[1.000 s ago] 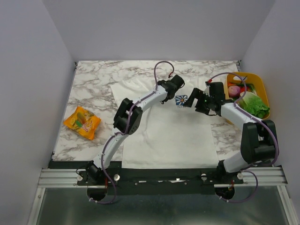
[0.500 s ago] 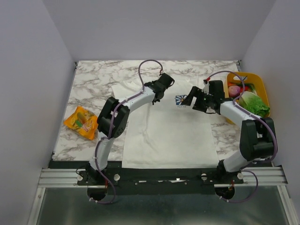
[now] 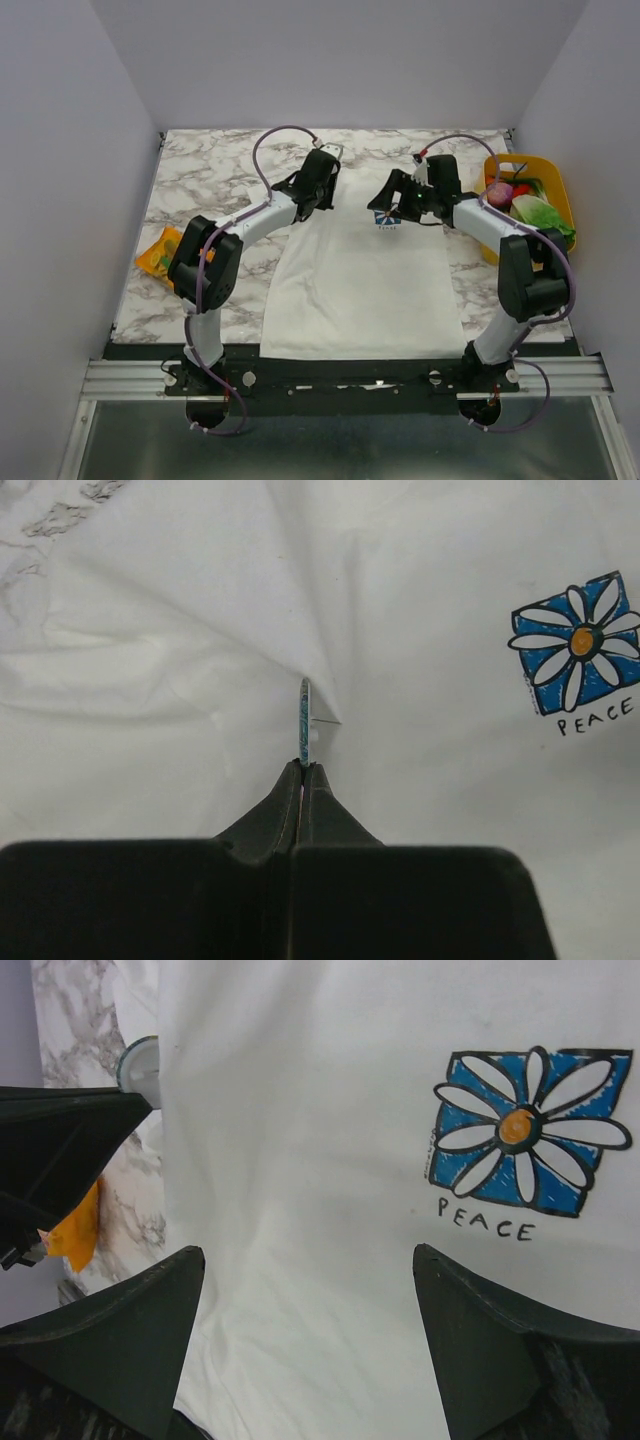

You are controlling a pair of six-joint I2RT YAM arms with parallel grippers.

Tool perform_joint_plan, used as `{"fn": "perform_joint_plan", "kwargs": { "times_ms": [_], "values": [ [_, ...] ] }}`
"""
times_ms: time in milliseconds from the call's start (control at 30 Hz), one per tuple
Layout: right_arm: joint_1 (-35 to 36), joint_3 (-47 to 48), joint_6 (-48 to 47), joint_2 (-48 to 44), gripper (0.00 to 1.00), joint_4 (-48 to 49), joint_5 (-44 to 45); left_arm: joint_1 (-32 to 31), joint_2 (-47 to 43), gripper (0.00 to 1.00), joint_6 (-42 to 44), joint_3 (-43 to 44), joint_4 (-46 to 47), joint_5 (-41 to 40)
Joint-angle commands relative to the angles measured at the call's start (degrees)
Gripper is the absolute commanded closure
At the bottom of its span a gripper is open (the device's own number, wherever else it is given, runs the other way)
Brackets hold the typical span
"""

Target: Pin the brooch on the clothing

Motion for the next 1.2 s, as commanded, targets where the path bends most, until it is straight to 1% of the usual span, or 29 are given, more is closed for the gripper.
{"fn": "perform_joint_plan", "kwargs": {
  "times_ms": [0, 133, 200, 267, 400, 467, 500, 700, 800, 867, 900, 967, 1000, 1167],
  "values": [
    [2.03, 4.55, 0.76, 3.53, 0.07, 1.01, -1.15, 0.97, -2.96, 1.00, -2.11, -1.74, 6.02, 6.79],
    [3.17, 7.81, 1.03, 6.96, 0.08, 1.71, -0.88, 1.94, -4.37, 1.00, -2.99, -4.11, 9.88, 9.69],
    [3.17, 9.56, 1.11, 9.33, 0.12, 2.50, -1.67, 2.64, -5.42, 1.00, -3.52, -6.22, 11.47, 12.14],
    [3.26, 11.58, 1.29, 10.74, 0.15, 3.64, -2.81, 3.08, -6.30, 1.00, -3.69, -7.80, 12.88, 12.85],
    [4.23, 14.83, 2.43, 14.34, 0.26, 6.89, -5.01, 4.05, -7.36, 1.00, -4.22, -9.92, 15.87, 16.02],
    [5.19, 16.85, 2.78, 16.45, 0.27, 7.25, -5.36, 4.40, -7.89, 1.00, -4.40, -10.97, 17.45, 18.21],
    [5.54, 17.39, 3.13, 17.07, 0.29, 7.86, -5.97, 4.57, -7.98, 1.00, -4.66, -11.32, 17.98, 18.65],
    [7.48, 19.59, 4.63, 20.32, 0.31, 9.71, -5.98, 5.37, -8.42, 1.00, -5.63, -12.03, 19.74, 22.08],
    [7.74, 20.03, 4.63, 21.20, 0.35, 9.80, -5.63, 5.81, -8.85, 1.00, -6.50, -12.64, 21.14, 23.58],
    [7.66, 20.12, 4.63, 21.20, 0.36, 9.89, -5.45, 5.98, -9.12, 1.00, -6.77, -13.08, 22.11, 24.10],
    [7.74, 20.12, 4.63, 21.38, 0.38, 9.89, -5.37, 5.98, -9.21, 1.00, -6.86, -13.26, 22.37, 24.46],
    [7.75, 20.12, 4.63, 21.55, 0.38, 10.15, -5.63, 5.98, -9.30, 1.00, -7.03, -13.26, 22.73, 24.72],
    [7.83, 20.12, 4.72, 21.73, 0.41, 10.33, -5.89, 5.98, -9.38, 1.00, -7.30, -13.26, 22.73, 24.98],
    [8.36, 19.77, 4.98, 22.35, 0.41, 11.12, -6.33, 5.98, -9.03, 1.00, -7.56, -12.91, 23.34, 26.56]
  ]
}}
